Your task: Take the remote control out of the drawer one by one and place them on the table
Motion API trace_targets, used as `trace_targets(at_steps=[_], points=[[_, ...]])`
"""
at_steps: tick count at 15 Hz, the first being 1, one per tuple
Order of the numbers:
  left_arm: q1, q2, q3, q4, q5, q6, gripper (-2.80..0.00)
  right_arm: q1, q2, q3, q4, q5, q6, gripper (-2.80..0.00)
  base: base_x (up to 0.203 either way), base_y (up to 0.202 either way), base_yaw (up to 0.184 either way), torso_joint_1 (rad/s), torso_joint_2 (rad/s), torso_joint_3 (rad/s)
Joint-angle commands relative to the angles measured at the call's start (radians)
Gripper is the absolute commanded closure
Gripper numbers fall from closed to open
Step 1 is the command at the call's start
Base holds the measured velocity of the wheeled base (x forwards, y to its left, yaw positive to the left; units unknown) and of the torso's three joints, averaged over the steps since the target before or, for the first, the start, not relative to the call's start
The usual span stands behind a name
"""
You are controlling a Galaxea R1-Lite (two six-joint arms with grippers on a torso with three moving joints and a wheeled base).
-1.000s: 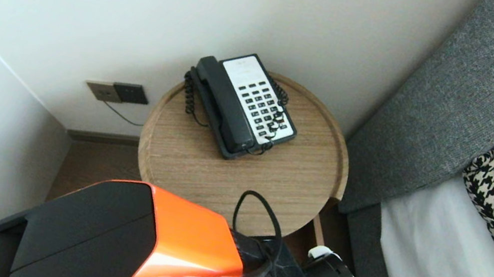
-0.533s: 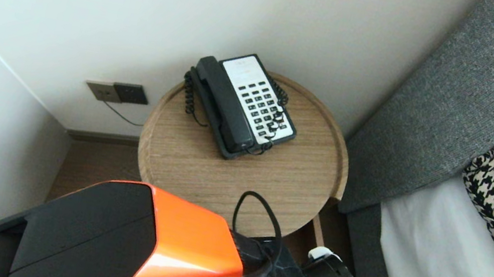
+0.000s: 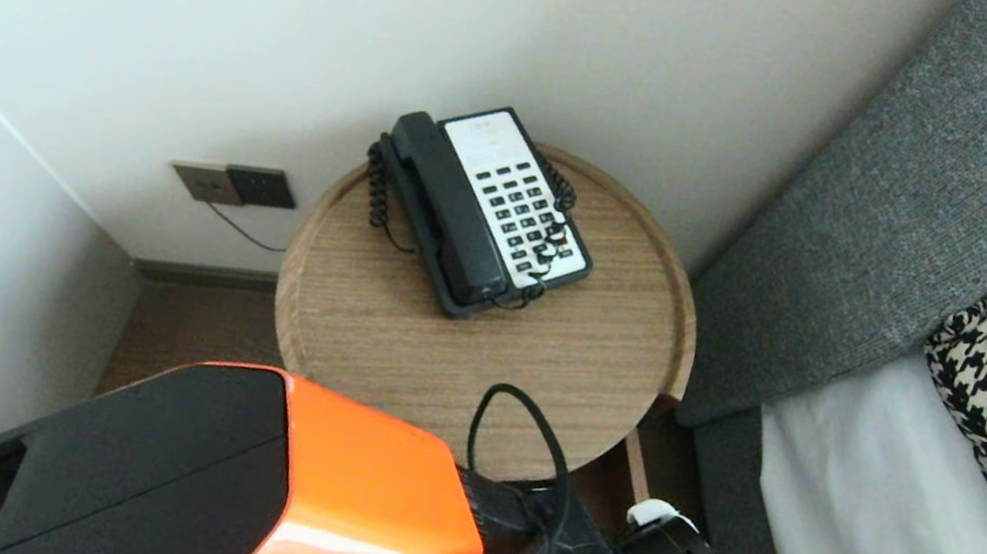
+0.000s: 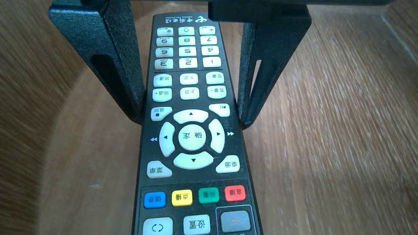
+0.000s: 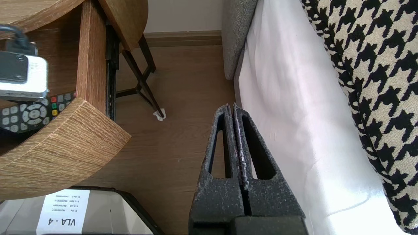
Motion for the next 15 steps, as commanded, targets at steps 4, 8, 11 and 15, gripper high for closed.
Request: trace_targets(at_steps=[4,8,11,15], points=[[-0.015,-0.043,0.016,0.003,0.008,-0.013,0.0,0.001,-0.005,0.0,0.0,0.0,0.0,0.0,0.0,0.0,0.0,0.0,0.0,0.0],[-0.03,-0.071,0.016,0.01,0.033,-0.015,0.0,0.0,-0.005,0.0,0.0,0.0,0.0,0.0,0.0,0.0,0.0,0.0,0.0,0.0],[-0.03,-0.093,0.018,0.017,0.033,-0.013,0.0,0.002,-0.005,0.0,0.0,0.0,0.0,0.0,0.0,0.0,0.0,0.0,0.0,0.0],[-0.036,-0.137,0.023,0.017,0.033,-0.007,0.0,0.0,-0.005,0.0,0.0,0.0,0.0,0.0,0.0,0.0,0.0,0.0,0.0,0.0]])
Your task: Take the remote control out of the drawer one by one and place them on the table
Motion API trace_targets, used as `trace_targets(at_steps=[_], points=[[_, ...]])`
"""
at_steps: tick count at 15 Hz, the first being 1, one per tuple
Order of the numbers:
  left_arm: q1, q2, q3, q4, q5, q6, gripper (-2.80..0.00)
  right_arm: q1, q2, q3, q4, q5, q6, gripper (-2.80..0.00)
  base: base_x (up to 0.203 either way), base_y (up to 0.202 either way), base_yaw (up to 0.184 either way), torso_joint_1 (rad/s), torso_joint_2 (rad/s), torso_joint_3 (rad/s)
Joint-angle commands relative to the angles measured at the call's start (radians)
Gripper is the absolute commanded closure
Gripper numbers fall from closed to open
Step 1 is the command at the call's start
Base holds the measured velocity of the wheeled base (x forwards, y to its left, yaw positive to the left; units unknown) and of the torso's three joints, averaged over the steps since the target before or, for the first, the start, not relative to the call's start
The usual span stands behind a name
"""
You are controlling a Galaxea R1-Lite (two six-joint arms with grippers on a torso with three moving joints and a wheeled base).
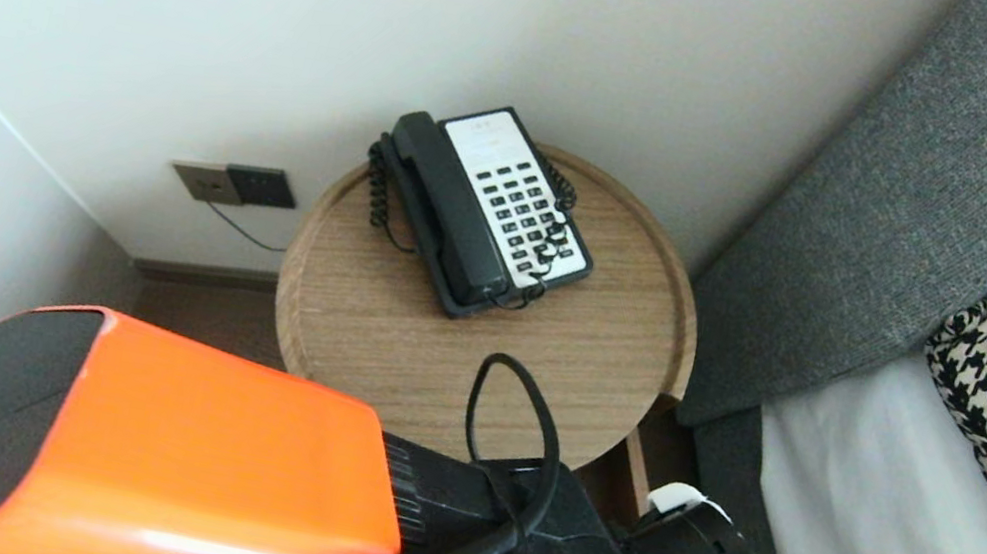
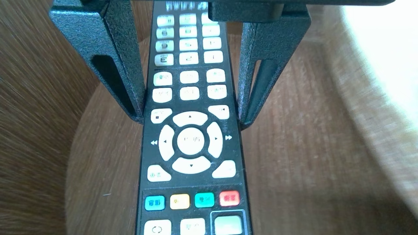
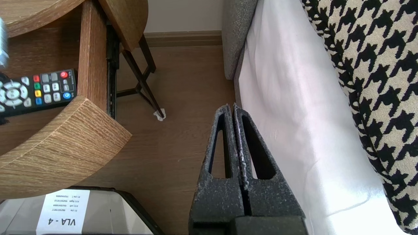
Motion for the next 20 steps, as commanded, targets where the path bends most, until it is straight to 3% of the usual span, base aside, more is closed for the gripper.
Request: trace_targets(at_steps=[1,20], points=[[-0.002,-0.043,0.024,0.001,0.003,0.002,0.0,0.0,-0.005,0.0,0.0,0.0,-0.001,0.0,0.0,0.0,0.0,0.0,0.0,0.0],[-0.011,-0.169,0.06,0.003,0.006,-0.004,0.0,0.0,-0.005,0.0,0.0,0.0,-0.001,0.0,0.0,0.0,0.0,0.001,0.0,0.0]])
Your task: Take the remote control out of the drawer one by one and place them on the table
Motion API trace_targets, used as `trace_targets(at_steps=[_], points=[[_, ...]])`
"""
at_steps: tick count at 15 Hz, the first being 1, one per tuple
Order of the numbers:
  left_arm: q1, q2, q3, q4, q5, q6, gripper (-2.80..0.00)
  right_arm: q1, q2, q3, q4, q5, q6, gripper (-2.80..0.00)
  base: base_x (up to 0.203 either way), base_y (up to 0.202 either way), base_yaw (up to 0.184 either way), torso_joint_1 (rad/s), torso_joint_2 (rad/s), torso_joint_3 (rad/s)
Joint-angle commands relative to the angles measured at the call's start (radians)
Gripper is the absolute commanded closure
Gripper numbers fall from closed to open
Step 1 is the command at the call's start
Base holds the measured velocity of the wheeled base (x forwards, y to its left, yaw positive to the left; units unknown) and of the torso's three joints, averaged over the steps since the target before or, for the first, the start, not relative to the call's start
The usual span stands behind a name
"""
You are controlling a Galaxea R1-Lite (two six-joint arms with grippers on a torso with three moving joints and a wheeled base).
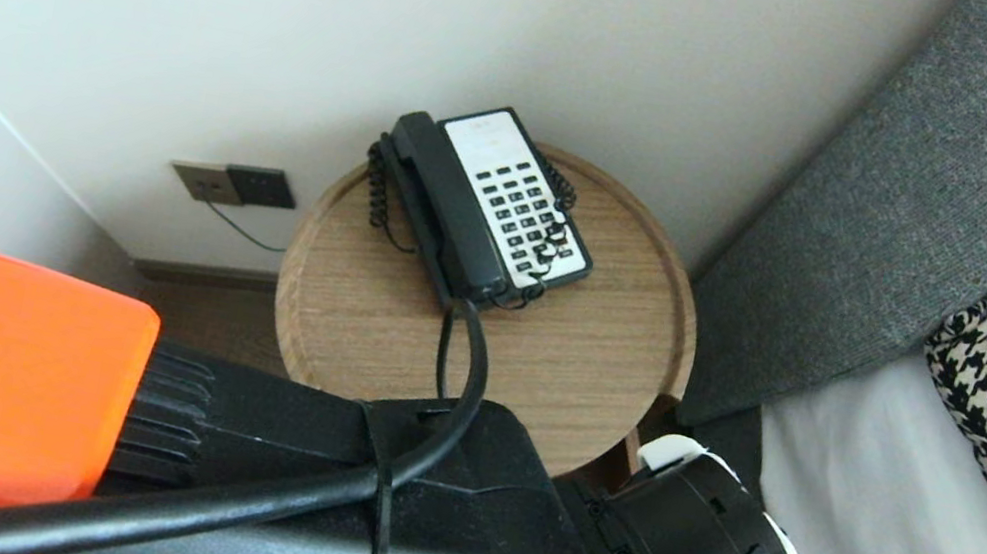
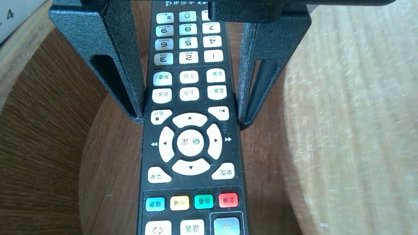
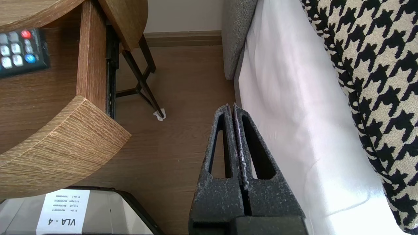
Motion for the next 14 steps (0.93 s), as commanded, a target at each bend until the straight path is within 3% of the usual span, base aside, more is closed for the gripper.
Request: trace_targets(at_steps=[1,5,14], points=[[0.002,-0.027,-0.002,0.003,0.004,0.001,0.0,0.001,-0.005,0.0,0.0,0.0,-0.001,0.0,0.0,0.0,0.0,0.0,0.0,0.0],[0.021,-0.044,-0.002,0.003,0.032,-0.019,0.0,0.0,-0.005,0.0,0.0,0.0,-0.001,0.0,0.0,0.0,0.0,0.0,0.0,0.0],[0.145,-0.06,-0.018,-0.01,0.059,-0.036,0.0,0.001,-0.005,0.0,0.0,0.0,-0.001,0.0,0.0,0.0,0.0,0.0,0.0,0.0]])
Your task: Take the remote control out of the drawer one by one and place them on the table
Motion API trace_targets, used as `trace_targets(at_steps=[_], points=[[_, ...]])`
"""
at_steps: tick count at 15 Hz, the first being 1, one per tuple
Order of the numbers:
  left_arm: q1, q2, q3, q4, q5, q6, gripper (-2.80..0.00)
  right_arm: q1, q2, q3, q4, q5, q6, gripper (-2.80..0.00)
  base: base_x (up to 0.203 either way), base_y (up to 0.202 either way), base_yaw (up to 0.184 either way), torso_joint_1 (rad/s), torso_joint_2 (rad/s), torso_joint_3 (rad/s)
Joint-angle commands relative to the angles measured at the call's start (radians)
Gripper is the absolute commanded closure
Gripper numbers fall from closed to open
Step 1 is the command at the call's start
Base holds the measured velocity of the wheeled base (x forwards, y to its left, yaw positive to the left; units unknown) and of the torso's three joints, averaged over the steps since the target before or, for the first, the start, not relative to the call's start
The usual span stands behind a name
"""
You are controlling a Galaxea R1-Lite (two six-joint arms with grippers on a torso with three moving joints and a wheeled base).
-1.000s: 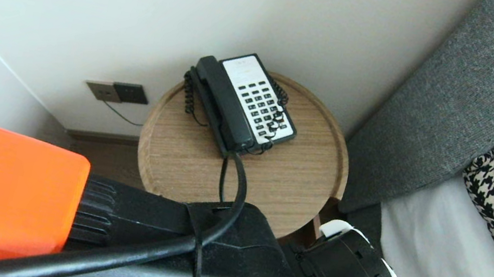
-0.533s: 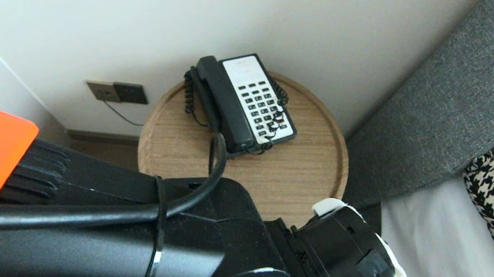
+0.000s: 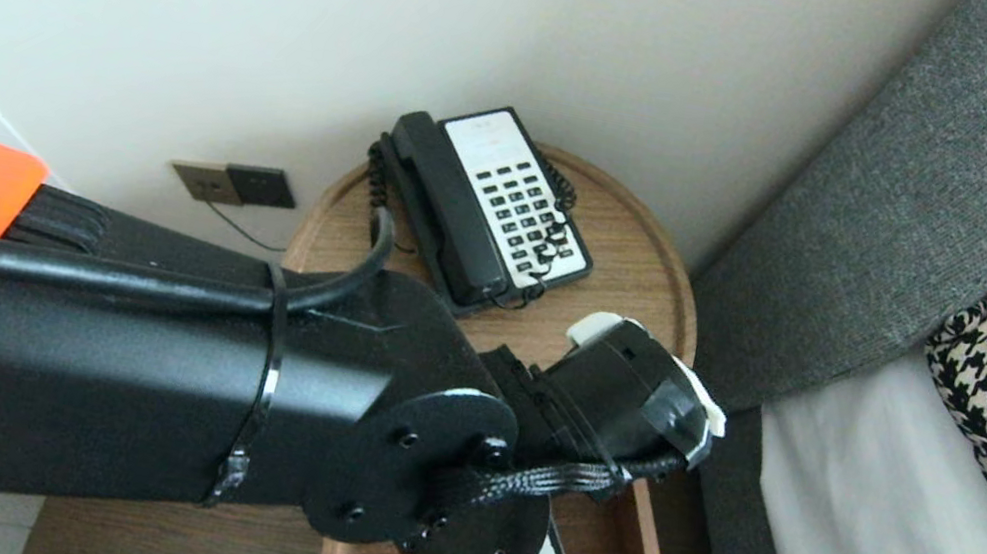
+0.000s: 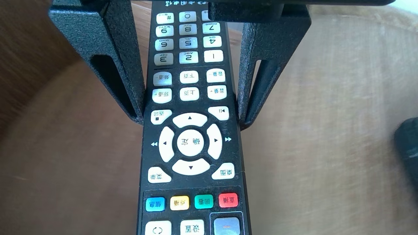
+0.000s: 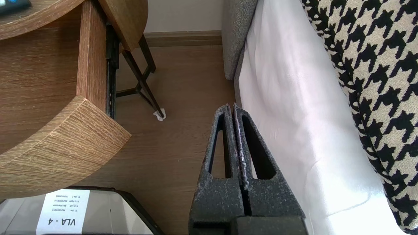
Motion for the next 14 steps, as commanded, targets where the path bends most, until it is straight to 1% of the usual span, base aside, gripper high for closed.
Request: trace_targets(at_steps=[1,6,8,10,14], points=[[0.033,-0.002,-0.006,0.0,0.004,0.001,0.0,0.002,-0.005,0.0,0.0,0.0,0.0,0.0,0.0,0.0,0.0,0.0,0.0,0.0],[0.085,-0.002,-0.03,-0.007,0.001,0.012,0.0,0.0,-0.005,0.0,0.0,0.0,0.0,0.0,0.0,0.0,0.0,0.0,0.0,0.0],[0.096,0.008,-0.064,-0.008,0.001,0.009,0.0,0.0,-0.005,0.0,0.0,0.0,0.0,0.0,0.0,0.0,0.0,0.0,0.0,0.0],[0.102,0.015,-0.098,-0.008,0.001,0.013,0.0,0.0,-0.005,0.0,0.0,0.0,0.0,0.0,0.0,0.0,0.0,0.0,0.0,0.0],[0.102,0.023,-0.112,-0.008,-0.003,0.009,0.0,0.001,-0.005,0.0,0.0,0.0,0.0,0.0,0.0,0.0,0.0,0.0,0.0,0.0]])
